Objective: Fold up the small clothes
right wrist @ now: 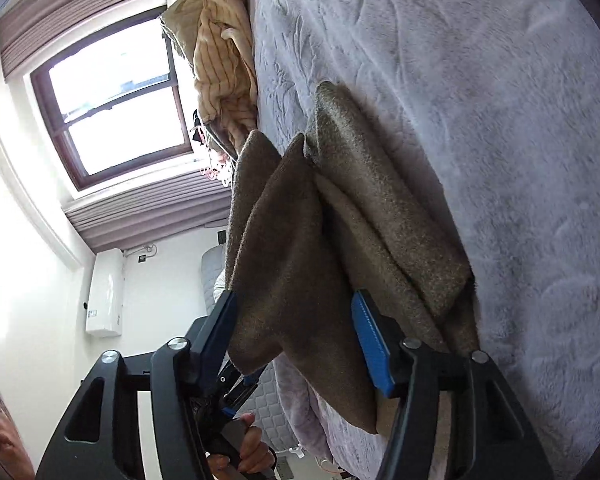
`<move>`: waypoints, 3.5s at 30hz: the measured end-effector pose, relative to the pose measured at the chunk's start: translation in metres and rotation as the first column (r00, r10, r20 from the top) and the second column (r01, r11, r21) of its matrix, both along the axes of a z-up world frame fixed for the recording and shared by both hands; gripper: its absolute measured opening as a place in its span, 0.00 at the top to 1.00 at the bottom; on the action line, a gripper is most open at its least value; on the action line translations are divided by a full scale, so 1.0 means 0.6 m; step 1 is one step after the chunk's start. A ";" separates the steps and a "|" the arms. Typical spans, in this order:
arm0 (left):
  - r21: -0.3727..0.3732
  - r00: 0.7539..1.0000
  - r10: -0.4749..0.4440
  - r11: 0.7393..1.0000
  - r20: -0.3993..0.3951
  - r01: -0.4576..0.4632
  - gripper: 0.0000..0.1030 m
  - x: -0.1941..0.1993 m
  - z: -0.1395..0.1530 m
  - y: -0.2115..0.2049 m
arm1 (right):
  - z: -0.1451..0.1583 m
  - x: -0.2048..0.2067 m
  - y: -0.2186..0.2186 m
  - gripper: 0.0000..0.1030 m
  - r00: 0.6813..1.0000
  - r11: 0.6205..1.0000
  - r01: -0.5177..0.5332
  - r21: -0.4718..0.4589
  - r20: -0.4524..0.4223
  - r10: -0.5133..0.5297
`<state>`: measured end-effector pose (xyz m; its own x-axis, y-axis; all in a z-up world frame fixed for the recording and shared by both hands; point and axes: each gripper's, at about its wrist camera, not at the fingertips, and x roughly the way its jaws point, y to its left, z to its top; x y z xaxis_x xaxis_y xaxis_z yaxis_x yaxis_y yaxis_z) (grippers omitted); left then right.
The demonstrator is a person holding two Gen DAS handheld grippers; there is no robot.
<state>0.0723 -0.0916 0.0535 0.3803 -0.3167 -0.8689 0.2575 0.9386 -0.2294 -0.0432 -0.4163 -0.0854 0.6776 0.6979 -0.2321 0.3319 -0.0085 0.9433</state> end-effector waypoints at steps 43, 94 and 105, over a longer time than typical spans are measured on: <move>-0.026 0.971 -0.094 0.996 -0.220 0.090 0.08 -0.043 -0.107 0.042 | 0.080 0.050 0.008 0.65 0.940 0.784 -0.334 -0.524 -0.242 0.239; 0.025 0.957 0.002 1.000 -0.289 0.006 0.07 -0.118 -0.134 0.142 | 0.027 -0.030 0.247 0.86 0.928 0.864 -0.372 -0.339 -0.171 0.332; 0.057 0.956 -0.043 0.996 -0.291 0.062 0.07 -0.123 -0.146 0.117 | 0.037 -0.063 0.240 0.77 0.877 0.780 -0.480 -0.401 -0.254 0.409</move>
<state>-0.0012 -0.0214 -0.0340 0.0939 -0.2690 -0.9586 0.2380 0.9410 -0.2407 -0.0811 -0.2720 -0.0631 0.2512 0.7116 -0.6561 0.3273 0.5755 0.7495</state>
